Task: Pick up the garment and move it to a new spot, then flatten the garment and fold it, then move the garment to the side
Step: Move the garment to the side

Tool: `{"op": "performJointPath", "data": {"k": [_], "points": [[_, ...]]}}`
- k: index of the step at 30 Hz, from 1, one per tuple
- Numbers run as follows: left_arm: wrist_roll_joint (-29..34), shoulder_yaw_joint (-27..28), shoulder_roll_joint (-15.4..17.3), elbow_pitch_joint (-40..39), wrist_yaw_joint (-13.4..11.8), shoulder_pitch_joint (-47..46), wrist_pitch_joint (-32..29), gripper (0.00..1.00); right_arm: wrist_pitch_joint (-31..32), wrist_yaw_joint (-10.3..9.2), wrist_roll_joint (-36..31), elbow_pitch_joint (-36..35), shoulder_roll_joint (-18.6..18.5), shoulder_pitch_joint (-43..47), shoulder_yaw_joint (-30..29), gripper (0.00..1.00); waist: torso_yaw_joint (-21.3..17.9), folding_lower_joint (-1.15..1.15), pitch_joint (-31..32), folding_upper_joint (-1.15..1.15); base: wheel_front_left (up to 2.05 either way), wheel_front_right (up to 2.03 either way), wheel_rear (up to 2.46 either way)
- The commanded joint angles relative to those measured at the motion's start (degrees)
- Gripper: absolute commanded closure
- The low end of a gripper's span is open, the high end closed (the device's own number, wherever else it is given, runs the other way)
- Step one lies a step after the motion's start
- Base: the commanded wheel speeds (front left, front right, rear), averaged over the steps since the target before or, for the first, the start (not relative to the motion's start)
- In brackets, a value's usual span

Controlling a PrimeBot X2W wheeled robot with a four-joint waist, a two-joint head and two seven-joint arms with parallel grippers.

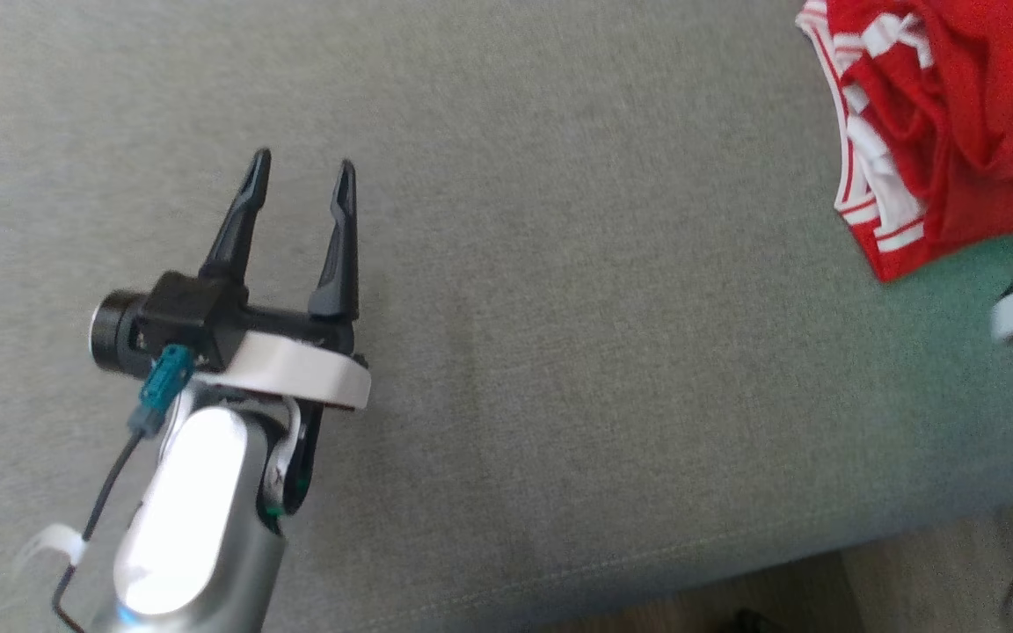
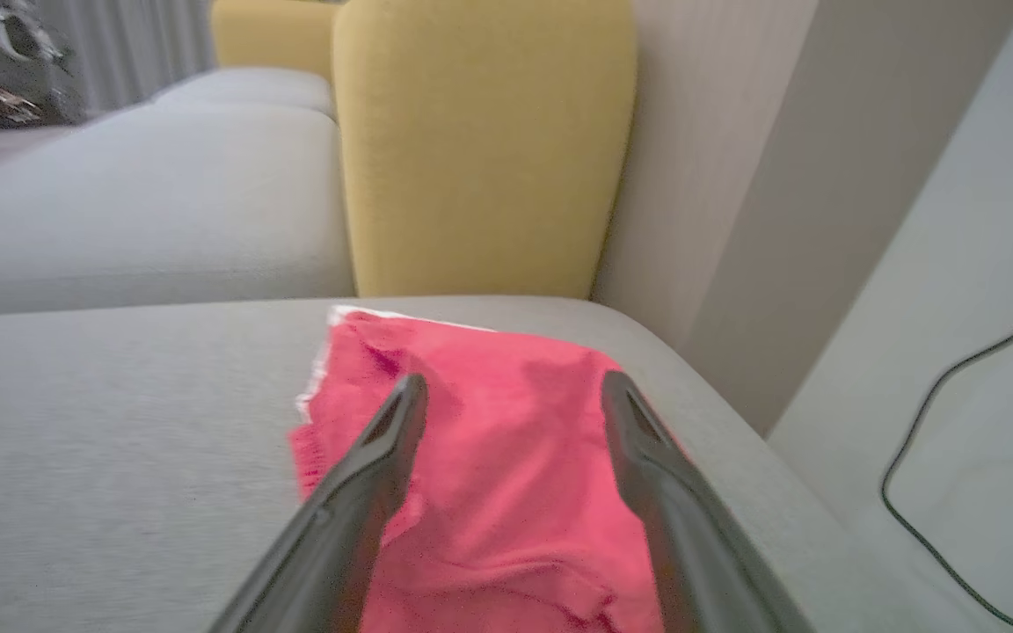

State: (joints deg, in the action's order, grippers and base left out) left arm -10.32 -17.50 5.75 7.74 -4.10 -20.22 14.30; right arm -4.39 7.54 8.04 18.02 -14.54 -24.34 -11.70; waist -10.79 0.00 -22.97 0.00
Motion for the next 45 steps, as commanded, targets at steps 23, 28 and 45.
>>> {"op": "performJointPath", "data": {"k": [23,28,45], "points": [[-2.80,5.53,1.73,-0.95,-2.69,12.30,0.69,0.00,2.36,-0.05,-0.90,-15.44,11.03,15.66,13.01,0.00,11.46,0.00,15.55,0.00,0.00,0.00,0.00],[-3.02,5.68,2.48,-0.65,-2.72,15.14,0.69,0.00,3.03,-0.05,-0.97,-15.80,11.36,18.60,13.15,0.00,11.07,0.00,17.92,0.00,0.00,0.00,0.00],[-3.66,5.42,3.75,-0.12,-3.67,21.04,0.51,0.00,4.63,-0.05,-1.96,-17.81,11.64,25.07,13.42,0.00,10.43,0.00,23.38,0.00,0.00,0.00,0.00]]}}
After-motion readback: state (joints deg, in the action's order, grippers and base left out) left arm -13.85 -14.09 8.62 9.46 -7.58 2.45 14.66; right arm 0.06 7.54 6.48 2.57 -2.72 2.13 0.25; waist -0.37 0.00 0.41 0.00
